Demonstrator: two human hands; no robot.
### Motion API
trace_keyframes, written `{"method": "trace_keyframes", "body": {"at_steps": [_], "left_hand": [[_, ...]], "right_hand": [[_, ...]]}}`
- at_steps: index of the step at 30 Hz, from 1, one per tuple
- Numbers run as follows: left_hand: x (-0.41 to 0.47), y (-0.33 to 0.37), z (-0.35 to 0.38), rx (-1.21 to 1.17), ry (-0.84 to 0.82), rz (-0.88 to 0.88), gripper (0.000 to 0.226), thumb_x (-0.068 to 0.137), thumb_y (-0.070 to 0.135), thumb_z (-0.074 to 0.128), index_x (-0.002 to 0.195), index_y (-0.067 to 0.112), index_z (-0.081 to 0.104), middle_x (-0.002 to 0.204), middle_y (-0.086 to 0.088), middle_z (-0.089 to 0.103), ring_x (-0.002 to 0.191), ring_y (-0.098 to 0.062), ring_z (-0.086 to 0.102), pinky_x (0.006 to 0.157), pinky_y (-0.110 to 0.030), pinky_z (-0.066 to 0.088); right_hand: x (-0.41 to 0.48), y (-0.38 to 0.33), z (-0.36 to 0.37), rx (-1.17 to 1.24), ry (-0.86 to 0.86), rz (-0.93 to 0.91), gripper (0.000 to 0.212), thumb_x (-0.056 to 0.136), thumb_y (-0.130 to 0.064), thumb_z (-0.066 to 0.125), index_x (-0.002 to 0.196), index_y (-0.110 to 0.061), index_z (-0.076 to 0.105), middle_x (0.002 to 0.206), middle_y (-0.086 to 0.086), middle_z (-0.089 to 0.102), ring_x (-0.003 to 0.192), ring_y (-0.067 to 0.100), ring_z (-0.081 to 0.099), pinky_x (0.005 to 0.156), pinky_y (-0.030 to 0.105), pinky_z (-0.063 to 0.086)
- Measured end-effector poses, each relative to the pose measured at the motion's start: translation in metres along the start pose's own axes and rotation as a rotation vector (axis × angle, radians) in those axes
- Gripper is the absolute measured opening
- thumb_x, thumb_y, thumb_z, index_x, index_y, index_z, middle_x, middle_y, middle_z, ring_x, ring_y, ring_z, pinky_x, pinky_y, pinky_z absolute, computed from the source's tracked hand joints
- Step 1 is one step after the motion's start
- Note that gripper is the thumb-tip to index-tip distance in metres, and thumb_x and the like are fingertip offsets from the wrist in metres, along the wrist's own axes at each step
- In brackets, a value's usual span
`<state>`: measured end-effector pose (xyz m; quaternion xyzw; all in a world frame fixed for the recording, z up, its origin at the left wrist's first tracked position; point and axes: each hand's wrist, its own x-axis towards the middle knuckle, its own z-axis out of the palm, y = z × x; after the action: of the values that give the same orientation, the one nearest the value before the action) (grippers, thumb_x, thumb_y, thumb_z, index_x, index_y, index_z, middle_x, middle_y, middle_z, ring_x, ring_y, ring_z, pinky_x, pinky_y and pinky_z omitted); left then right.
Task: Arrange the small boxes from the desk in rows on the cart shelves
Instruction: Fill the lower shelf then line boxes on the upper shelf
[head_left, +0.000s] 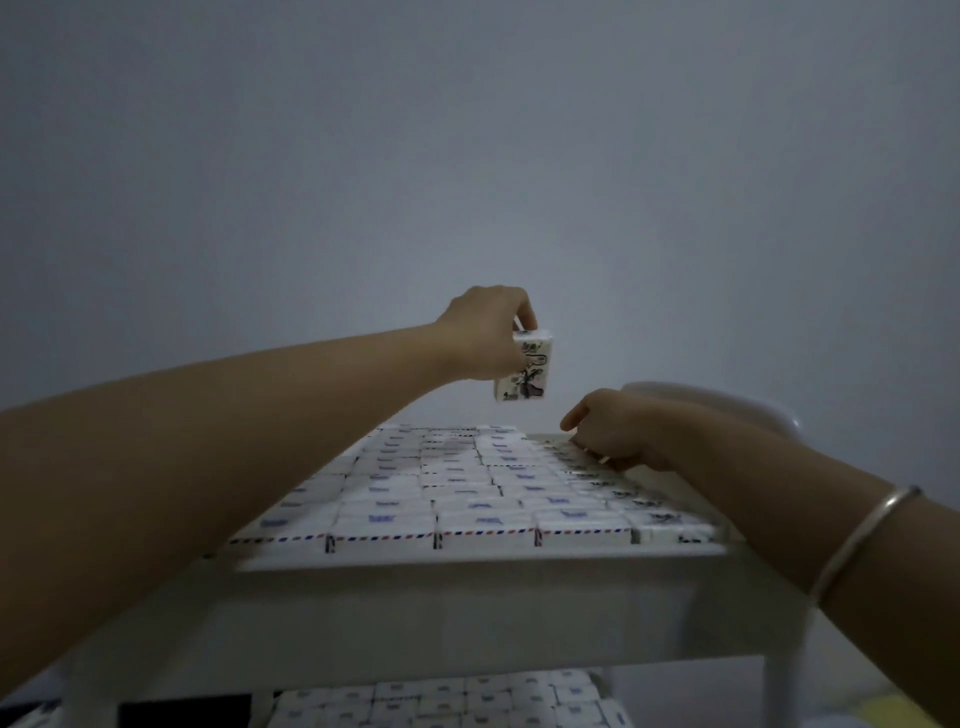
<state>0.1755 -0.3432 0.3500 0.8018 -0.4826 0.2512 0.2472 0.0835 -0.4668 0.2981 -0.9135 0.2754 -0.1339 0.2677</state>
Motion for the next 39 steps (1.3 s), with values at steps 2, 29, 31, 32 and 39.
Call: {"method": "trace_keyframes", "body": {"at_steps": [2,29,31,32,39], "left_hand": [[0.007,0.005,0.012,-0.009,-0.018,0.026,0.032,0.084,0.012,0.065,0.114,0.019,0.057,0.121,-0.003,0.061,0.107,-0.020,0.055,0.081,-0.030,0.049],[0.006,-0.015,0.030,-0.038,-0.405,-0.058,0.026,0.090,0.004,0.049,0.106,0.017,0.065,0.110,0.003,0.067,0.105,-0.017,0.063,0.093,-0.034,0.053],[-0.002,-0.018,0.024,0.017,-0.493,-0.069,0.038,0.088,-0.002,0.041,0.099,0.017,0.072,0.100,0.006,0.069,0.103,-0.013,0.065,0.097,-0.035,0.052],[-0.006,-0.018,0.021,0.034,-0.523,-0.074,0.043,0.088,-0.003,0.038,0.102,0.016,0.074,0.099,0.006,0.068,0.103,-0.012,0.065,0.098,-0.034,0.051],[-0.035,-0.001,-0.003,0.090,-0.415,-0.038,0.041,0.089,0.002,0.043,0.112,0.021,0.071,0.117,0.005,0.067,0.106,-0.013,0.060,0.098,-0.028,0.046]], "right_hand": [[0.000,0.000,0.000,0.047,0.019,0.036,0.030,0.099,-0.006,0.041,0.127,-0.008,0.053,0.102,0.009,0.059,0.076,0.015,0.057,0.057,0.024,0.052],[-0.008,0.000,-0.002,-0.089,-0.047,-0.070,0.052,0.095,0.004,0.037,0.138,-0.023,0.047,0.089,0.001,0.046,0.070,0.015,0.054,0.062,0.026,0.053],[-0.008,0.001,-0.003,-0.115,-0.059,-0.052,0.053,0.095,0.005,0.034,0.136,-0.024,0.050,0.088,0.001,0.047,0.075,0.017,0.056,0.080,0.031,0.057],[-0.007,0.001,-0.003,-0.128,-0.060,-0.048,0.054,0.095,0.005,0.033,0.135,-0.025,0.051,0.090,0.002,0.049,0.078,0.018,0.058,0.085,0.033,0.056],[-0.015,-0.007,-0.007,-0.214,0.125,-0.157,0.056,0.092,0.005,0.037,0.140,-0.022,0.046,0.138,0.008,0.051,0.108,0.027,0.057,0.080,0.032,0.054]]}}
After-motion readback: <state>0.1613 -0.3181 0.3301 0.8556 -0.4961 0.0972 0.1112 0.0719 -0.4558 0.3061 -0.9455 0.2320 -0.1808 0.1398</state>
